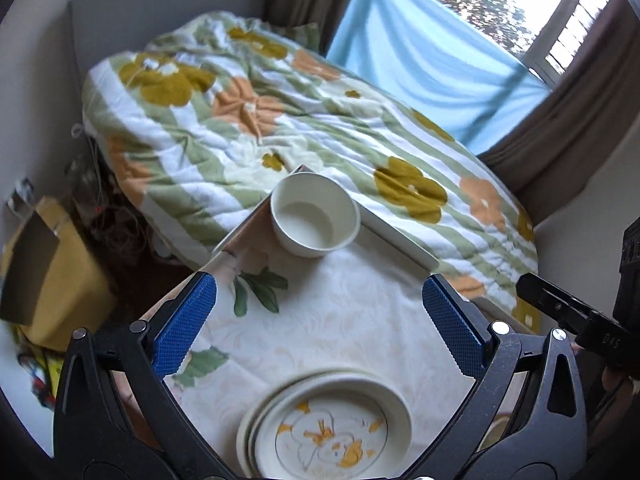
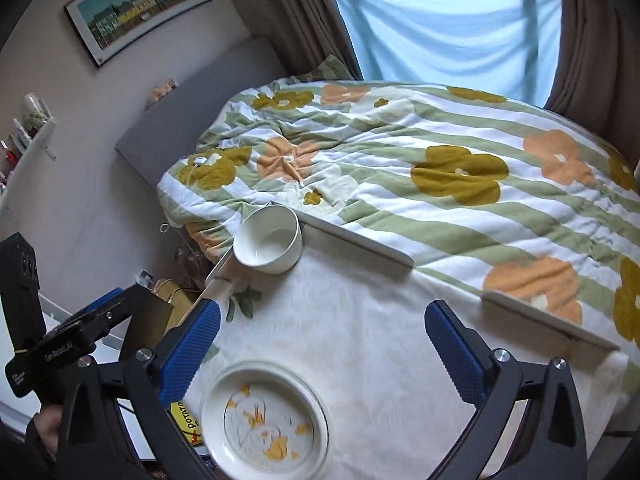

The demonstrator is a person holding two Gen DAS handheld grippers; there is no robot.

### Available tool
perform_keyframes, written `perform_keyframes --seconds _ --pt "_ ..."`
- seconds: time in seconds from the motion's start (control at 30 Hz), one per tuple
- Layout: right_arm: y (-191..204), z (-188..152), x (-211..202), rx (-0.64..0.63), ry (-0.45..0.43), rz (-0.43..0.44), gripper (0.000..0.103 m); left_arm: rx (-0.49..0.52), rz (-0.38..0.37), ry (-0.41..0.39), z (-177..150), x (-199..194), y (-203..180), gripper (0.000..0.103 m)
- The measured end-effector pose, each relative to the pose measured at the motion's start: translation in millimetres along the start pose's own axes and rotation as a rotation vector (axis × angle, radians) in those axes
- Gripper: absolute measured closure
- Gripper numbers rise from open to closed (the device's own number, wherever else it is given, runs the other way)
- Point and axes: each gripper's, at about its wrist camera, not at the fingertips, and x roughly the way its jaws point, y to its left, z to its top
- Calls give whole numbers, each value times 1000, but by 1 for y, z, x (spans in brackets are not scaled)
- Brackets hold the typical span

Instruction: Organize plates and bowls

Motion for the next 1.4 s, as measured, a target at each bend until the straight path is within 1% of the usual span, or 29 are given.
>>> perform_keyframes --seconds 0.07,0.1,0.13,0.17,0.23,0.27,0.3,0.33,0.37,0.4,0.43,0.5,0.57,0.6,0.63,0.67,0.7,0.73,0.77,0.83,0.93,1.03,1.13,1.23,1.4 --pt "1 14 33 10 37 30 1 -30 -7 35 9 32 11 2" --pt "0 23 55 34 68 65 1 -44 -7 55 13 48 17 4" --pt "-2 28 71 52 89 88 1 -61 -11 78 16 65 23 9" --pt "-3 33 91 72 111 108 1 -81 -20 106 19 86 29 16" --pt "-3 40 124 85 149 113 2 -104 -28 153 23 119 37 24" --pt "-3 43 145 90 170 120 4 -106 -27 168 23 132 38 25" --pt "-3 45 156 96 188 128 15 -106 -22 180 25 143 39 26" --pt "-5 47 170 110 215 139 30 -105 -21 189 26 154 40 33" --pt "-6 46 188 132 245 160 35 -104 -26 199 28 164 41 41" --pt "-8 45 199 145 261 171 41 -105 -26 207 30 172 40 44" --pt "-9 45 209 154 274 178 45 -105 -29 215 30 180 40 50" --pt "-7 43 219 154 286 189 50 -100 -22 220 34 189 43 57" --pt "-5 42 228 146 297 197 57 -96 -15 227 36 196 44 74" --pt "-3 41 231 140 302 196 63 -94 2 228 36 199 45 77" --pt "-2 40 231 137 303 198 69 -94 9 228 36 199 48 82" --pt "-1 40 234 135 303 201 71 -100 6 226 36 200 51 82" --pt "-1 40 235 136 302 202 75 -105 0 225 36 201 53 82" --pt "-1 39 235 141 302 213 81 -102 2 225 37 201 52 83" --pt "0 39 235 148 301 226 82 -96 7 223 37 201 52 83" --pt "4 41 236 133 299 208 82 -79 20 220 36 200 52 83" --pt "3 40 233 140 293 203 83 -66 20 216 36 195 47 83" --pt "3 38 226 144 272 210 83 -37 23 202 35 186 40 83" --pt "4 38 209 148 236 215 83 -3 26 178 35 168 27 83" --pt "5 34 182 155 194 226 83 30 21 143 30 139 8 83" --pt "0 17 117 169 113 235 83 95 1 83 11 81 -32 83"
